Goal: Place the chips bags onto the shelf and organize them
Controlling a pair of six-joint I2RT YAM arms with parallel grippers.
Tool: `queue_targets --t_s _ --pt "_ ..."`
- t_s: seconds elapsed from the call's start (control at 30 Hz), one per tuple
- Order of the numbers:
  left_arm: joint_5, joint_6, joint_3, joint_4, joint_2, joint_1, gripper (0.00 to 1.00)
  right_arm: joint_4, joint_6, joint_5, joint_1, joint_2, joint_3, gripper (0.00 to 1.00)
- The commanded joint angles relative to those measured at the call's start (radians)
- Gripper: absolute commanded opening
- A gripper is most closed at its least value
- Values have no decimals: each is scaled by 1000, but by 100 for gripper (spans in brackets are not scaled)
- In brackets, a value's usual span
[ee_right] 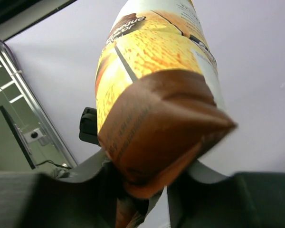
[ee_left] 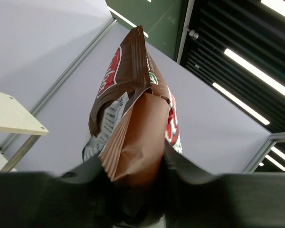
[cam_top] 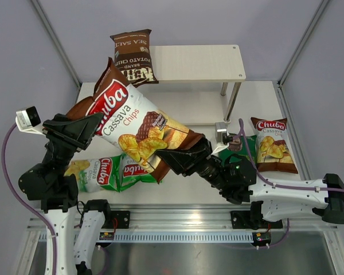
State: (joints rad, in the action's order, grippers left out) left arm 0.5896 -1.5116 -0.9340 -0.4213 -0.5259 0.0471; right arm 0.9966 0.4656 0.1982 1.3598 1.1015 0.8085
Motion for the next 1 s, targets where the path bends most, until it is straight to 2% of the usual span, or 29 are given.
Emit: queue_targets --t_s 0.0,0.07,0.1,0.13,0.2,0.23,0.27,0.3,0.37,0.4,0.5,0.6,0.77,0.87,0.97 --pt "134 31 -19 -30 -5 -7 42 65 -79 -5 2 -58 3 29" --pt "131 48 -19 -24 -5 -6 52 53 -90 -10 2 -78 -5 24" --pt "128 51 -20 -19 -6 -6 59 45 -93 -13 2 -84 -9 23" --pt "130 69 -26 -2 -8 -6 76 40 -96 -6 1 -92 -17 21" --pt "116 102 -38 41 -8 -6 93 25 -96 10 2 -114 -28 20" --pt "105 161 -67 131 -8 -6 99 22 -94 42 2 -123 -40 20" --pt "90 206 -87 194 -8 -6 99 17 -84 67 2 -140 -48 18" --pt "43 258 -110 354 -11 -6 99 7 -82 91 2 -149 -61 17" --pt "-73 397 -196 542 -20 -6 99 -25 -68 179 1 -176 -68 16" --pt "-121 440 -227 694 -34 -6 99 -53 -71 203 2 -186 -68 17" --pt "-296 536 -285 904 -51 -6 99 -111 -70 318 2 -218 -62 15" --pt "-370 590 -264 947 -36 -7 99 -124 -105 423 1 -252 -54 14" --pt "-323 758 -221 989 -23 -7 99 -194 -180 599 -34 -252 41 12" --pt "-246 898 -187 1045 -10 -6 99 -309 -86 653 -161 -212 135 16" --pt "-253 1020 -148 1116 44 -6 99 -388 35 667 -313 -149 205 14"
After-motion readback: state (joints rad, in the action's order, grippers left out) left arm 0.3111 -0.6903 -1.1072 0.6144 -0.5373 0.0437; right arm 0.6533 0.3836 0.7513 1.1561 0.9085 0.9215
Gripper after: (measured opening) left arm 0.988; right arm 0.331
